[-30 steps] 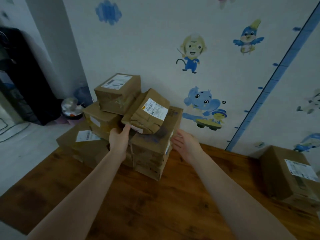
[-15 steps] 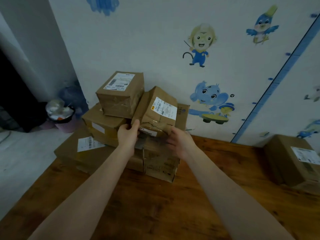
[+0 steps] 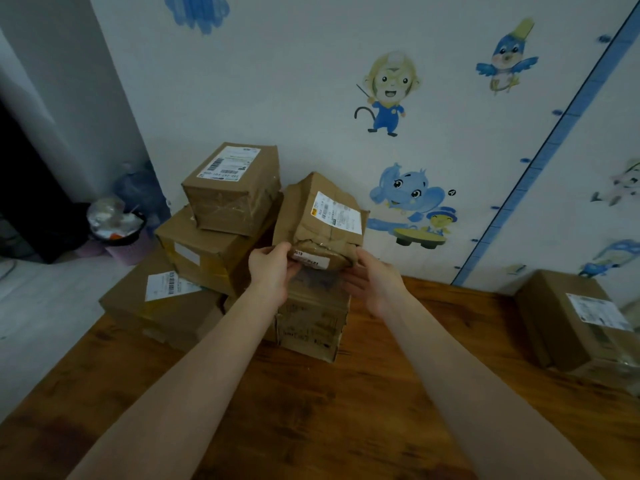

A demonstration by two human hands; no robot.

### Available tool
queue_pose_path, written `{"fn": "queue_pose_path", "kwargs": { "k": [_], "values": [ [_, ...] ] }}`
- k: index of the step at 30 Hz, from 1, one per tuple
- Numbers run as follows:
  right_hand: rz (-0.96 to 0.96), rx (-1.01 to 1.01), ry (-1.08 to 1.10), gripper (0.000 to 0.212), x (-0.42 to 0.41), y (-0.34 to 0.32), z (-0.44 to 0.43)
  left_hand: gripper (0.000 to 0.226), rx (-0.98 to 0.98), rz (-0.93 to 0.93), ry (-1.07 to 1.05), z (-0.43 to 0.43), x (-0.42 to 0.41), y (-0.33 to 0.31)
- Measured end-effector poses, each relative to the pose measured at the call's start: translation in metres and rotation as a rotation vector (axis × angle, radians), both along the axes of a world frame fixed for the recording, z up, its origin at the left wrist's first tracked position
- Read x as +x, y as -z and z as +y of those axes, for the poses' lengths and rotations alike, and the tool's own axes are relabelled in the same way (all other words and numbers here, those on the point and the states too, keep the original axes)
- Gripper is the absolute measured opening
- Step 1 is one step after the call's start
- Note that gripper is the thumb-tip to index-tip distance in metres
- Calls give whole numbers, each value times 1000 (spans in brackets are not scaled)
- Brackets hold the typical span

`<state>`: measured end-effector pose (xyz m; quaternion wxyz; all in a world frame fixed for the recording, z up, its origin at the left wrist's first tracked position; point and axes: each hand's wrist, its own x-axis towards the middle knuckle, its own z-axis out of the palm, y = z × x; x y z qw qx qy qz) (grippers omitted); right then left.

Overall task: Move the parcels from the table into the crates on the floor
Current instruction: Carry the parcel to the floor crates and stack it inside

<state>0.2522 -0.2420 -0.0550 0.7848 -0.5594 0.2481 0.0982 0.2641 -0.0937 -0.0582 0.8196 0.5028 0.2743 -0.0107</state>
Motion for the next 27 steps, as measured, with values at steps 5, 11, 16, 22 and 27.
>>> {"fn": "queue_pose_path", "kwargs": {
  "k": [5, 11, 16, 22, 27],
  "values": [
    [-28, 71, 3, 32, -11, -10, -28, 39, 21, -38, 122, -27, -19, -3],
    [-82, -102, -33, 27, -32, -8, -62, 63, 282, -125, 332, -50, -33, -12],
    [-95, -121, -78, 39, -47, -13, -82, 61, 451, -153, 442, -66, -39, -16],
    [-173, -124, 14, 26, -56, -21, -100, 69, 483, -174, 507, -78, -45, -18],
    [-217, -191, -83, 27, -69, -24, -107, 79, 429, -210, 473, -86, -46, -25]
  ]
}}
